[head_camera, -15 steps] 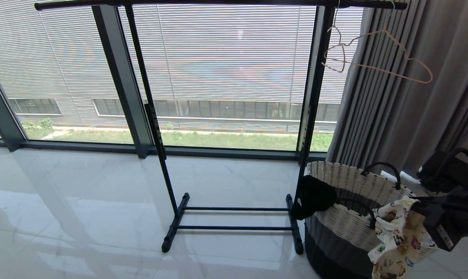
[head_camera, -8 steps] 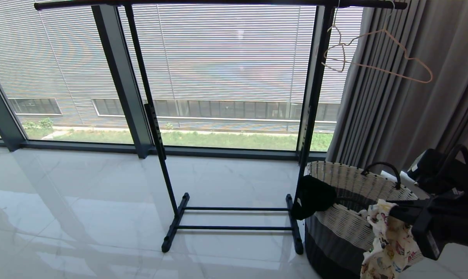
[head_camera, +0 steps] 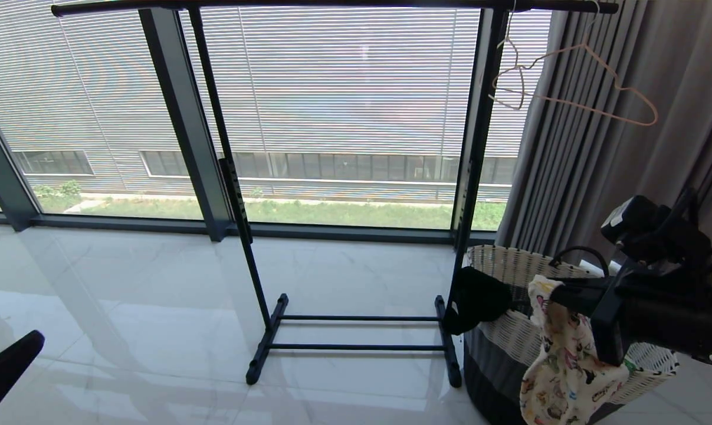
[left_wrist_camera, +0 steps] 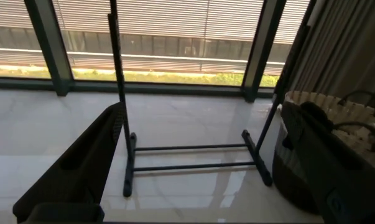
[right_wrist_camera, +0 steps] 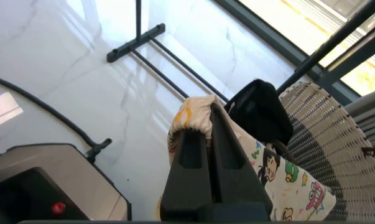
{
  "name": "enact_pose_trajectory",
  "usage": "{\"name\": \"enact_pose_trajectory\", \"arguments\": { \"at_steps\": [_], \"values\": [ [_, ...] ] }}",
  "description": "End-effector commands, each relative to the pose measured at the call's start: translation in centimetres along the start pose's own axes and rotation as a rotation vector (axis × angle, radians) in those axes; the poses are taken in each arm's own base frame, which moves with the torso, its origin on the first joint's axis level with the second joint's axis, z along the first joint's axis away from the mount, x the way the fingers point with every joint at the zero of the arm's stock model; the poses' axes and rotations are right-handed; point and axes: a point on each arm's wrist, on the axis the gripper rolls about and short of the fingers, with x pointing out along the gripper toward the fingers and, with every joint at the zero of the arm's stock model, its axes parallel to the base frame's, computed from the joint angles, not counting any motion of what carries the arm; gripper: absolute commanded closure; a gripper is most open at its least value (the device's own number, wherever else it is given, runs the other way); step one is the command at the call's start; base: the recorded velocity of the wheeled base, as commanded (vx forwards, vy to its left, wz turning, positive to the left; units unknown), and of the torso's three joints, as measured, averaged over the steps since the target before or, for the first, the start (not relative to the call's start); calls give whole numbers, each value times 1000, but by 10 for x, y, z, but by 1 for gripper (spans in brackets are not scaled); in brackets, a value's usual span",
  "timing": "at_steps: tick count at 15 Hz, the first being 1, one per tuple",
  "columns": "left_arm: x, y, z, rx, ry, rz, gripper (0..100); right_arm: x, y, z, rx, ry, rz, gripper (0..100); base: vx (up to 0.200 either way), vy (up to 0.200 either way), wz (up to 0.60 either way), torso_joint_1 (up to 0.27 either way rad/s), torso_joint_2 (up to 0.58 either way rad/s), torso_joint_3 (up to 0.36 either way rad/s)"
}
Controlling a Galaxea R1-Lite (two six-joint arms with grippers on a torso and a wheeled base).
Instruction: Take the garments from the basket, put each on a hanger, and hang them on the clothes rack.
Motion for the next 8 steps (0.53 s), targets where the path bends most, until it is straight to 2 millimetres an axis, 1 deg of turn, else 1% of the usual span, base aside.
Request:
{"name": "enact_pose_trajectory", "arguments": {
  "at_steps": [1, 3, 4, 5, 6, 7, 8],
  "values": [
    [96, -23, 27, -25, 126, -193, 0, 8, -1, 0, 7, -8, 10, 100, 0, 0, 0, 0, 0, 0],
    [125, -55, 19, -6, 209, -236, 0, 8, -1, 4, 25, -42, 6, 100, 0, 0, 0, 0, 0, 0],
    [133, -73, 13, -11, 249, -270, 0, 8, -2, 7, 37, -57, 4, 100, 0, 0, 0, 0, 0, 0],
    [140, -95, 6, -27, 285, -319, 0, 8, -2, 8, 44, -66, 3, 100, 0, 0, 0, 0, 0, 0],
    [148, -119, -5, -40, 324, -354, 0, 8, -2, 10, 42, -81, 2, 100, 0, 0, 0, 0, 0, 0],
    [152, -133, -14, -42, 348, -364, 0, 8, -2, 11, 41, -90, 2, 100, 0, 0, 0, 0, 0, 0],
    [158, -161, -33, -46, 395, -375, 0, 7, -2, 13, 39, -104, 12, 100, 0, 0, 0, 0, 0, 0]
  ]
}}
